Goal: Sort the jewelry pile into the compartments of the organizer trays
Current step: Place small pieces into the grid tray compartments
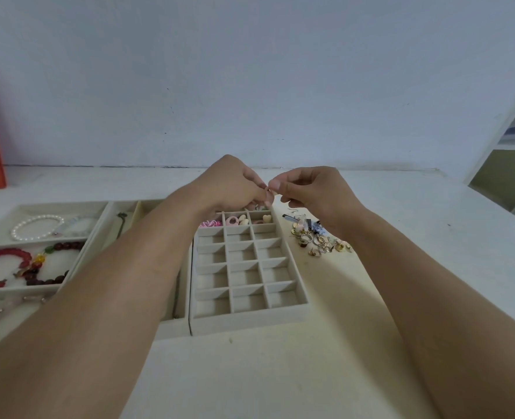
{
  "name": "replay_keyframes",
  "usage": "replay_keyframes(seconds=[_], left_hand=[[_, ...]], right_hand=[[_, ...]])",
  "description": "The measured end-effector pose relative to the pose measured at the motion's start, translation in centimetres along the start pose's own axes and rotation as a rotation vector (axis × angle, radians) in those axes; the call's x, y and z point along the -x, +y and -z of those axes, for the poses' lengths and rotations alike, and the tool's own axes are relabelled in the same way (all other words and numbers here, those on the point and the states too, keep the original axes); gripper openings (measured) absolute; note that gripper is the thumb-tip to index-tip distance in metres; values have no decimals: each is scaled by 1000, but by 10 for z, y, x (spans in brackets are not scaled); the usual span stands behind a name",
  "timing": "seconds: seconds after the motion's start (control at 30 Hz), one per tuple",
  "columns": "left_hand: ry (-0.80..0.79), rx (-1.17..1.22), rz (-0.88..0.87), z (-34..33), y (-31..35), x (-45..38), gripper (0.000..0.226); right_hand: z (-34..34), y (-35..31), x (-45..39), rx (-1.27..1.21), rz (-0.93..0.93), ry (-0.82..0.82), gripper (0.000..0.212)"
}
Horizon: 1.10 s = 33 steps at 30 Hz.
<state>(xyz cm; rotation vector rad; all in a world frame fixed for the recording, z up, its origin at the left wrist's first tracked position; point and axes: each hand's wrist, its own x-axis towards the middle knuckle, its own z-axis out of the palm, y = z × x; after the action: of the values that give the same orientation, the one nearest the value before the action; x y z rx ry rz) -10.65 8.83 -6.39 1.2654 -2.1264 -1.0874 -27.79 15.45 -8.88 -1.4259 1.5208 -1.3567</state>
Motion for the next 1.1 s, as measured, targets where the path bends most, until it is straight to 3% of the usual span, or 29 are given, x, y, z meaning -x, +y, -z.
replay_keyframes(seconds=[0.13,0.5,0.97,1.1], left_hand=[[28,42,-9,0,1,1,15],[9,56,-33,-1,2,2,17],[-28,28,-28,-1,3,4,9],[-89,4,2,-1,3,4,12]], right_hand=[[3,-1,-1,-47,-26,-24,20],[-4,-1,-2,-191,-148,-24,13],[-2,0,1,-161,-151,-134,18],[-5,4,-1,-96,-117,-99,22]])
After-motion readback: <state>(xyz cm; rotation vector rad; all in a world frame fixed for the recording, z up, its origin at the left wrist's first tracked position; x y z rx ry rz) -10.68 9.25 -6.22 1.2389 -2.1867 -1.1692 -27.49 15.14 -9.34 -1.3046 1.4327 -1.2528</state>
